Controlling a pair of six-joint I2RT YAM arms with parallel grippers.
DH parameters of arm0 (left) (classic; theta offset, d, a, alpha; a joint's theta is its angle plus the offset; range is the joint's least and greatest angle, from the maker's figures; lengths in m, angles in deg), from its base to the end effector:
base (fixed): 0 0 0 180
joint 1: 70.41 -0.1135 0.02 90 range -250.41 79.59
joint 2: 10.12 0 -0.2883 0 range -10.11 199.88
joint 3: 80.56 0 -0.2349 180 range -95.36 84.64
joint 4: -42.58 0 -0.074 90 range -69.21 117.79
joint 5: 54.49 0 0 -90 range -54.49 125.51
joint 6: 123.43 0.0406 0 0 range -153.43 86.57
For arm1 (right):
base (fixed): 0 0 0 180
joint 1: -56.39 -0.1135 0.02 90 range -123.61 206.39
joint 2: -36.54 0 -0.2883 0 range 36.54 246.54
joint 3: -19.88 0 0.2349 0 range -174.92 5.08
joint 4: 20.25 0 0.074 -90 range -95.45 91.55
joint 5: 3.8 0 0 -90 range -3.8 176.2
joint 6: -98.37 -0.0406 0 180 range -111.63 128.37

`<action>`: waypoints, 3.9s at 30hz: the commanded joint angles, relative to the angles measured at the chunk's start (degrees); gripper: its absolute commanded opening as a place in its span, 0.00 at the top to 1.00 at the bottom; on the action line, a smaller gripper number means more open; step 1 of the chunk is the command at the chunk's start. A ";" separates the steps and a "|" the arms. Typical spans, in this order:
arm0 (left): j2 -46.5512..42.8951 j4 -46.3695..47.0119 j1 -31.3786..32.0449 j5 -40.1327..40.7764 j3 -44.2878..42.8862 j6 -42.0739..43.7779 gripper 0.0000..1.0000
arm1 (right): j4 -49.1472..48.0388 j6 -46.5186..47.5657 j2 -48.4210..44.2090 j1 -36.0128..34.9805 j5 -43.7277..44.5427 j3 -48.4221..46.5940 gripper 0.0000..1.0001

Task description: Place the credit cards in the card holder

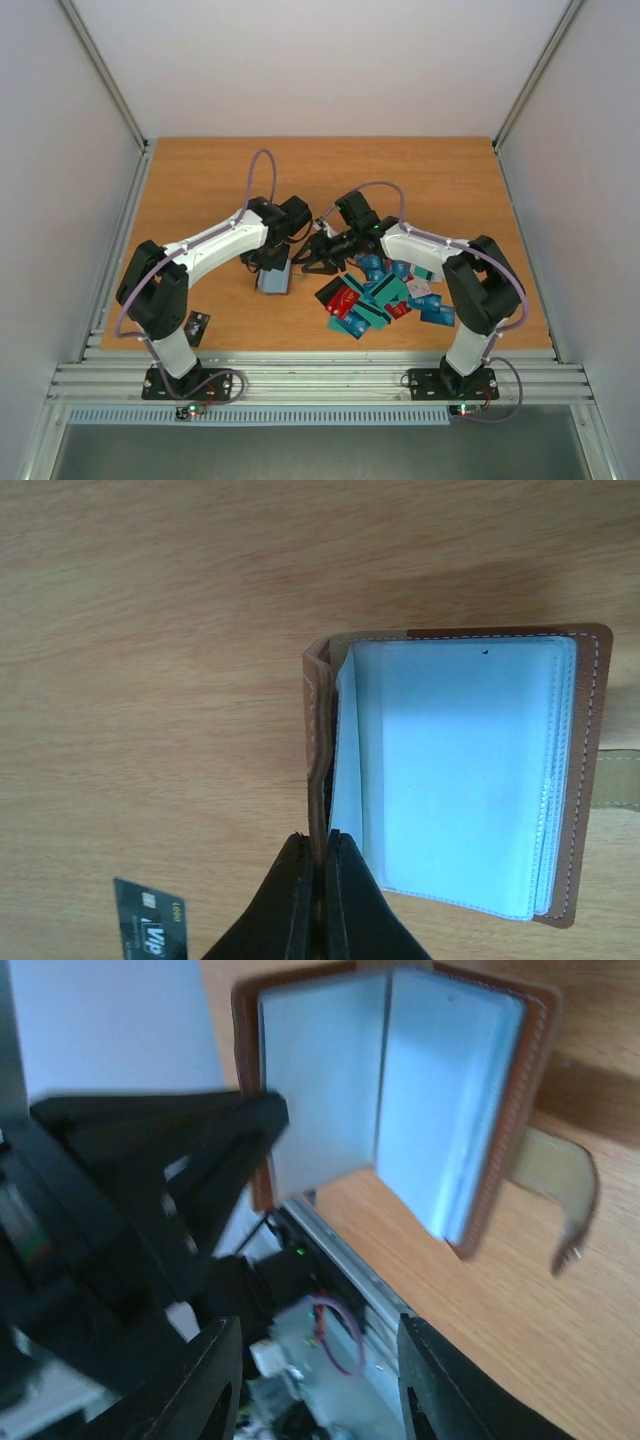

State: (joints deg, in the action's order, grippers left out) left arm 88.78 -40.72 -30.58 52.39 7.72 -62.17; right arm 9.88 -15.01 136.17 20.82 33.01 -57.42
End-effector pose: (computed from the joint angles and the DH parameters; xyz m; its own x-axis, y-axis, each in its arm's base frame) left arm 0.2354 -0.1810 0.2561 -0.9689 0.2090 -0.1323 0.1698 0.9509 0.2586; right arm 0.2621 0.2274 0.2305 -0.8878 -0.3426 -0.3074 -0.4282 0.3699 0.8245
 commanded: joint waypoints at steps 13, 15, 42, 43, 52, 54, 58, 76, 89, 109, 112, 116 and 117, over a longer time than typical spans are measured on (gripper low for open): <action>-0.80 11.56 -1.74 -9.81 5.14 -1.01 1.00 | -18.34 -12.84 22.35 -1.56 -4.11 -5.71 0.82; -1.61 12.56 -2.82 -10.97 6.11 -0.65 1.00 | -12.73 -9.42 23.84 -1.53 -3.30 -7.01 0.83; -8.90 18.87 -16.46 -18.62 15.98 1.06 0.45 | 18.72 12.21 27.89 -1.25 5.73 -17.04 0.88; -9.32 17.44 -16.44 -17.84 14.86 1.05 0.43 | 18.88 12.21 27.71 -1.19 5.79 -17.11 0.89; -18.77 18.69 -15.55 -31.43 8.40 -0.56 0.44 | 20.10 12.61 26.23 -1.24 6.00 -18.10 0.89; -20.83 23.04 -14.80 -36.52 10.18 0.14 0.45 | 20.53 12.80 25.80 -1.17 5.97 -18.61 0.89; -21.55 27.65 -13.80 -43.43 15.05 1.62 0.47 | 21.75 13.71 24.74 -1.25 5.99 -19.69 0.88; -19.71 34.56 -9.85 -46.04 19.97 0.30 0.53 | 26.38 17.70 19.02 -1.24 5.88 -22.75 0.82; -22.00 37.74 -2.85 -46.95 17.33 0.04 0.54 | 27.14 18.12 14.71 -1.04 6.07 -21.39 0.79; -2.90 34.60 11.90 -36.95 13.33 -0.32 0.69 | 25.82 20.15 -14.62 14.08 8.82 12.06 0.58; 0.97 31.76 13.12 -32.91 10.46 -0.76 0.72 | 23.29 18.85 -15.18 14.38 8.01 14.41 0.56; 2.70 29.68 13.34 -28.58 9.55 -1.76 0.72 | 19.51 16.02 -15.44 14.40 7.01 17.02 0.54; 3.06 29.27 13.34 -27.79 9.44 -1.83 0.72 | 18.27 15.28 -15.36 14.39 6.61 17.76 0.53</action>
State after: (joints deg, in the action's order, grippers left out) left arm 90.81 -8.31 -17.35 18.64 19.06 -63.08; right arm 33.58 3.44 121.90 34.96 41.69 -41.38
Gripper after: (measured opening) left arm 0.276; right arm 0.462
